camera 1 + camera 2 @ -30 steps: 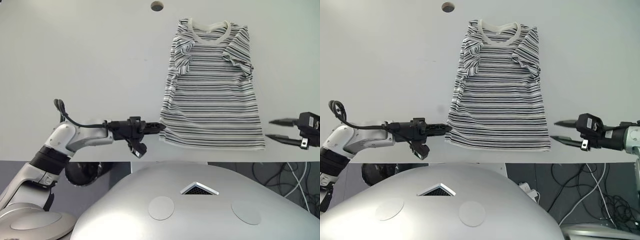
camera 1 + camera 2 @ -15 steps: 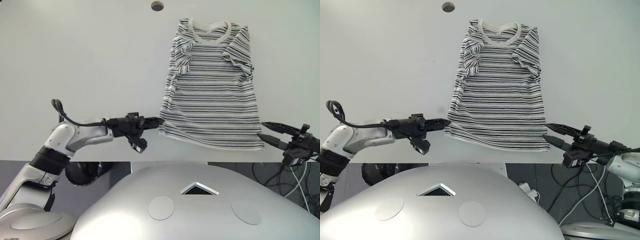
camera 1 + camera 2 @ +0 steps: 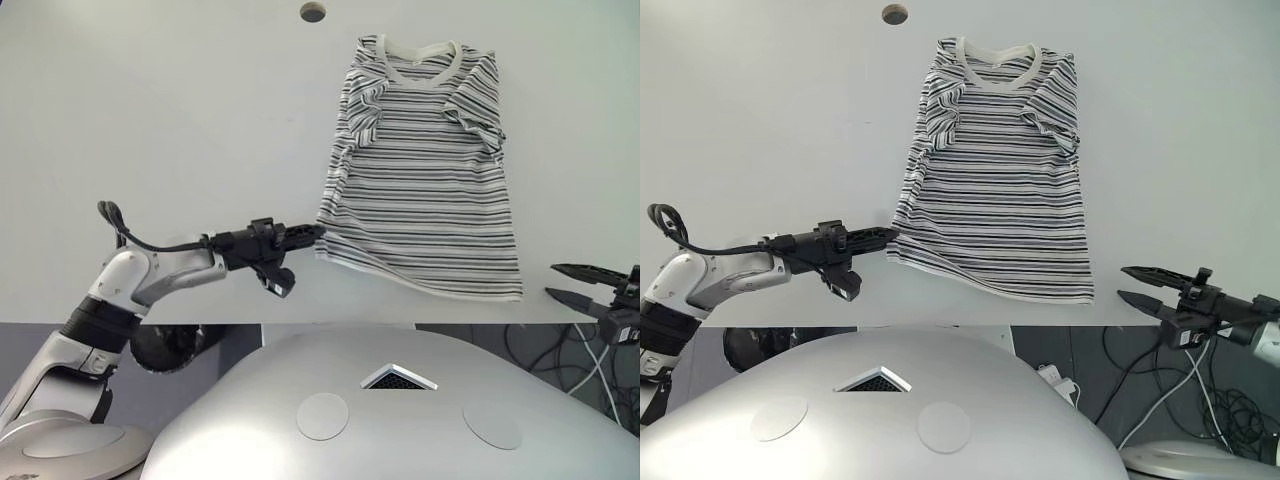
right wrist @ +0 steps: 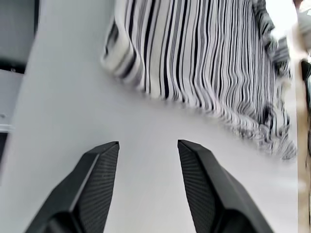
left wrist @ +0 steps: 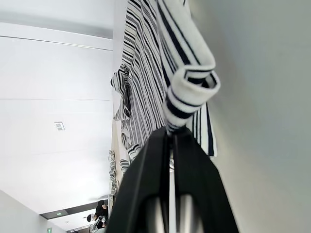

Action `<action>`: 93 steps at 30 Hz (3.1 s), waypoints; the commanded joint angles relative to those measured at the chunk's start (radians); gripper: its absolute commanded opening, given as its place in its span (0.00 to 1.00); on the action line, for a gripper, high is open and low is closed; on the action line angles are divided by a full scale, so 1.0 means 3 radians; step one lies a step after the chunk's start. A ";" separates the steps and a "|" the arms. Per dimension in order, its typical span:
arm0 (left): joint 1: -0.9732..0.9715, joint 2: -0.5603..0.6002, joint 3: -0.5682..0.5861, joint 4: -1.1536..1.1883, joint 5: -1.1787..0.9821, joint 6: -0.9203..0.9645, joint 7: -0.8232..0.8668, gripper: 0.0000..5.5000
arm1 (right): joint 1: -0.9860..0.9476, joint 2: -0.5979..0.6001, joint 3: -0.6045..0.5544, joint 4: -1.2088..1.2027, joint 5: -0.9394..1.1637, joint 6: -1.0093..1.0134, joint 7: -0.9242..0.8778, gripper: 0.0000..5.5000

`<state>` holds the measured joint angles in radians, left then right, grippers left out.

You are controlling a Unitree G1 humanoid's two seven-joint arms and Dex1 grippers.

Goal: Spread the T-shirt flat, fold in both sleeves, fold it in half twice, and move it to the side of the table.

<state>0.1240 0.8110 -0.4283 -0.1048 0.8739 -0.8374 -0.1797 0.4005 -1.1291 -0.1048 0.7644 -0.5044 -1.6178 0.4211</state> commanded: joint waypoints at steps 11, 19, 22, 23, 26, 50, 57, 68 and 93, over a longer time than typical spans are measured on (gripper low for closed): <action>0.0102 0.0027 -0.0107 0.0081 0.0081 0.0072 -0.0164 0.00 | 0.0029 -0.0177 0.0231 -0.0829 -0.0376 0.0012 -0.0464 0.42; 0.0155 0.0064 -0.0075 0.0006 0.0056 0.0085 -0.0164 0.00 | -0.0098 -0.0199 0.0224 -0.0478 -0.0783 0.0014 -0.0657 0.42; 0.0172 0.0071 -0.0070 -0.0023 0.0048 0.0090 -0.0164 0.00 | -0.0197 -0.0154 0.0211 -0.0391 -0.1004 0.0014 -0.0740 0.42; 0.0174 0.0077 -0.0068 -0.0023 0.0045 0.0086 -0.0163 0.00 | -0.0212 -0.0142 0.0210 -0.0384 -0.1059 0.0013 -0.0769 0.42; 0.0181 0.0094 -0.0057 -0.0031 0.0038 0.0079 -0.0160 0.00 | -0.0268 -0.0115 0.0191 -0.0355 -0.1243 0.0031 -0.0852 0.42; 0.0182 0.0046 -0.0082 -0.0096 0.0023 0.0100 -0.0221 0.00 | -0.0204 -0.0204 0.0577 -0.0799 -0.1481 0.0689 -0.1329 0.00; 0.0173 0.0022 -0.0087 -0.0078 -0.0106 0.0108 -0.0254 0.00 | -0.0235 -0.0242 0.0749 -0.0813 -0.1243 0.0666 -0.1287 0.00; 0.0602 0.0470 0.0135 -0.0515 -0.1879 0.0613 -0.1136 0.00 | 0.0579 -0.0806 0.0890 -0.2074 0.1195 0.1349 -0.0886 0.00; 0.2857 0.0650 0.2530 -0.1768 -0.4798 0.0464 -0.2774 0.00 | 0.2019 0.0091 -0.0949 -0.3691 0.2727 0.2132 0.0350 0.00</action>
<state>0.9982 1.0254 0.3081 -0.6312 -0.5786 -0.7202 -1.0081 1.0155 -1.1042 -0.3796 -0.3091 0.2812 -1.0288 0.4934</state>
